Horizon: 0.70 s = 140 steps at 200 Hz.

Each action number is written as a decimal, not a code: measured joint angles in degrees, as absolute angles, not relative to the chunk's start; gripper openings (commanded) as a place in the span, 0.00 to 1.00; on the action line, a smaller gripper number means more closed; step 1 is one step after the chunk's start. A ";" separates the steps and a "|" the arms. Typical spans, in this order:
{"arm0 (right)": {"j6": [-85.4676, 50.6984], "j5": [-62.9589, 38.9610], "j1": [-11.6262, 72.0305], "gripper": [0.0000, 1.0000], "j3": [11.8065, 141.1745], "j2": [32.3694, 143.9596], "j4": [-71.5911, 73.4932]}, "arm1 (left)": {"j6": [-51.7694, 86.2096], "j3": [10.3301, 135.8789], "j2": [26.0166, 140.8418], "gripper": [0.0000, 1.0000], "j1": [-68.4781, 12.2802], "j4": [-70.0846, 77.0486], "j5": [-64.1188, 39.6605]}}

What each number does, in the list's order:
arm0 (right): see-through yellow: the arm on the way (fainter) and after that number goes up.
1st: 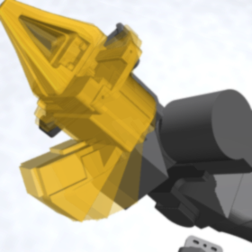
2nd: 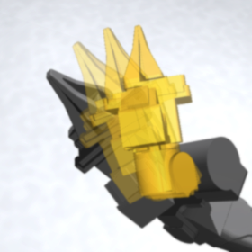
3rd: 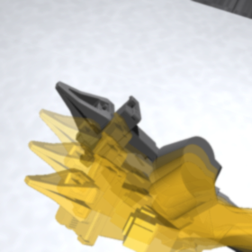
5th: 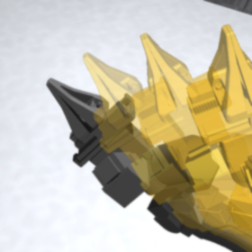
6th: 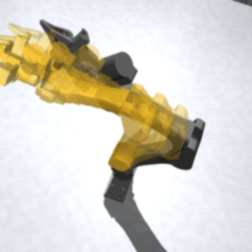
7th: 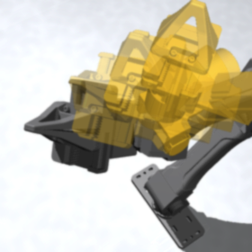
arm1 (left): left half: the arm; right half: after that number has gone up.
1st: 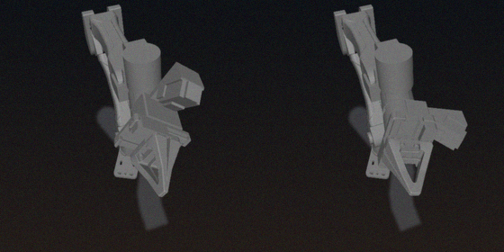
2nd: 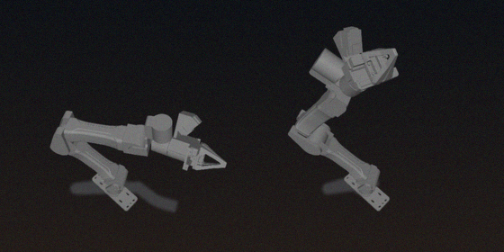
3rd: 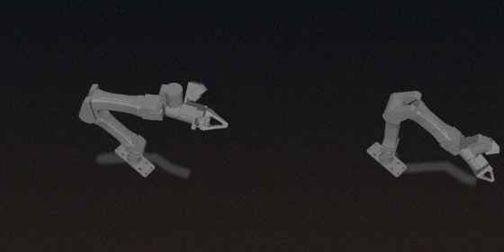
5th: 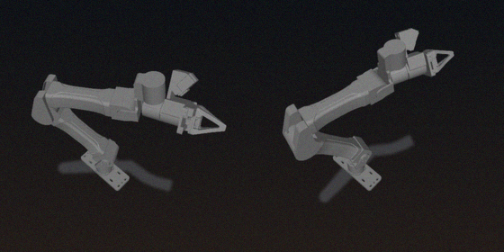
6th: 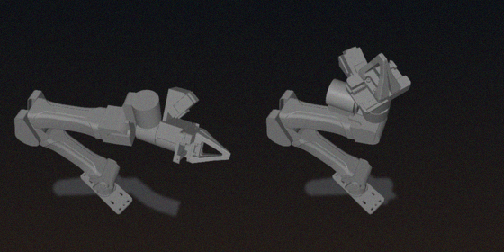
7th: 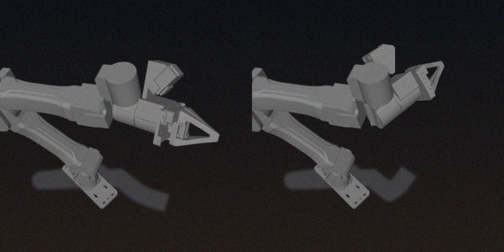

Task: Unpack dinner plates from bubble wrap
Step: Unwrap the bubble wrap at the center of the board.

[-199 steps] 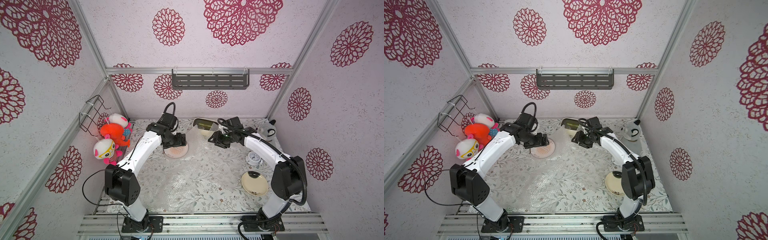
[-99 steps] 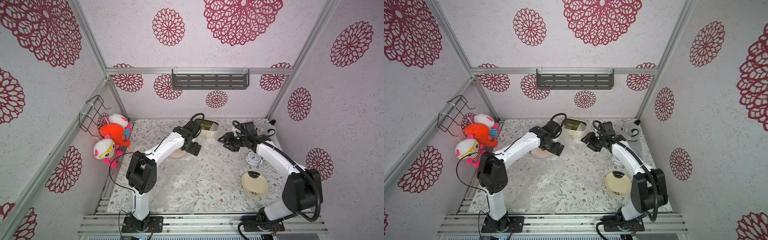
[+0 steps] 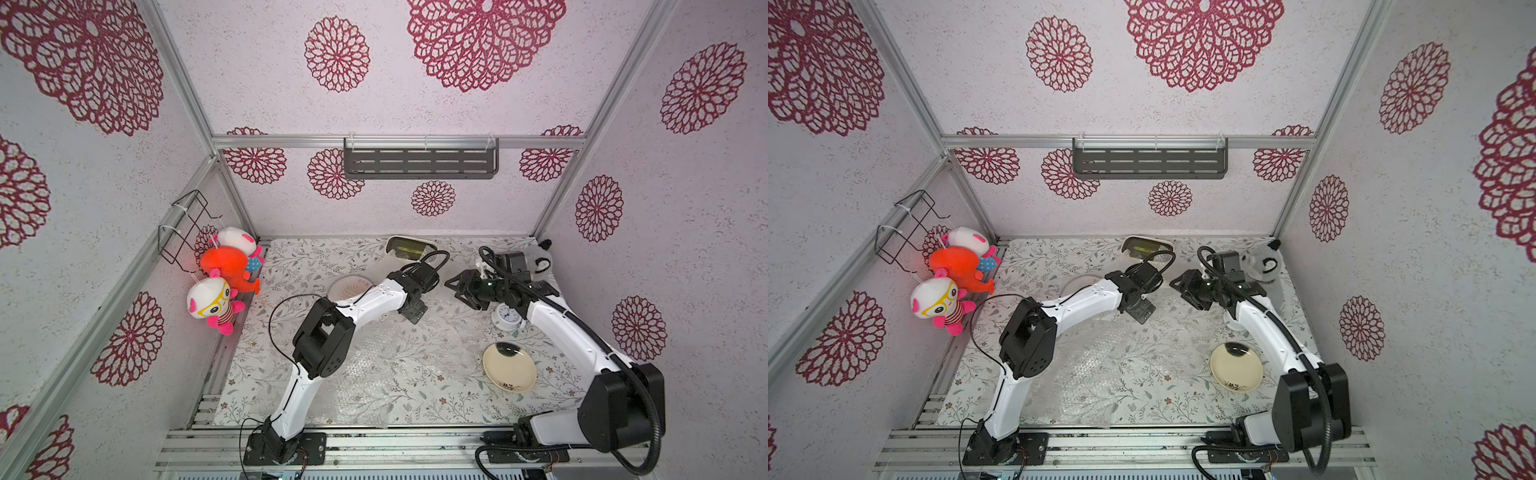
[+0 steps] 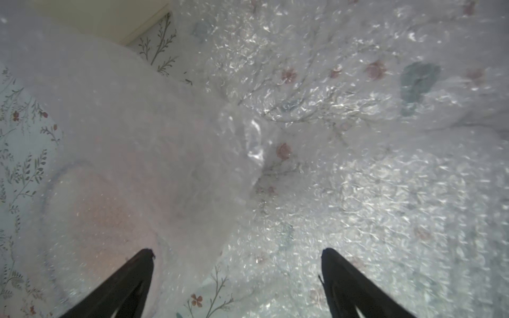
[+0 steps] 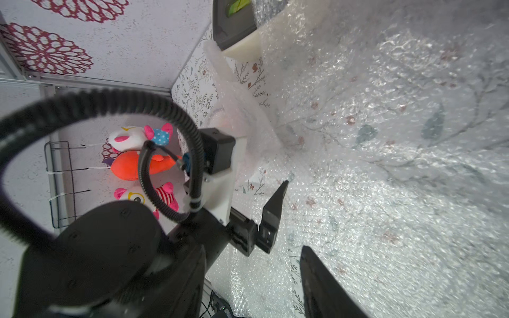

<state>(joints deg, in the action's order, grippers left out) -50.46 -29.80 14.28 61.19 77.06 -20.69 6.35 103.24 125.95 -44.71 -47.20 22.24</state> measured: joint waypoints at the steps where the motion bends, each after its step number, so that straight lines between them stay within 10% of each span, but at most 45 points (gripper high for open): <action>1: -50.61 -29.80 14.28 0.55 61.04 76.90 -20.60 | 6.33 103.26 125.97 0.98 -44.69 -47.20 22.28; 140: -52.82 -30.24 14.35 0.48 59.13 79.46 -15.66 | 2.55 108.60 129.99 0.94 -42.44 -47.51 27.49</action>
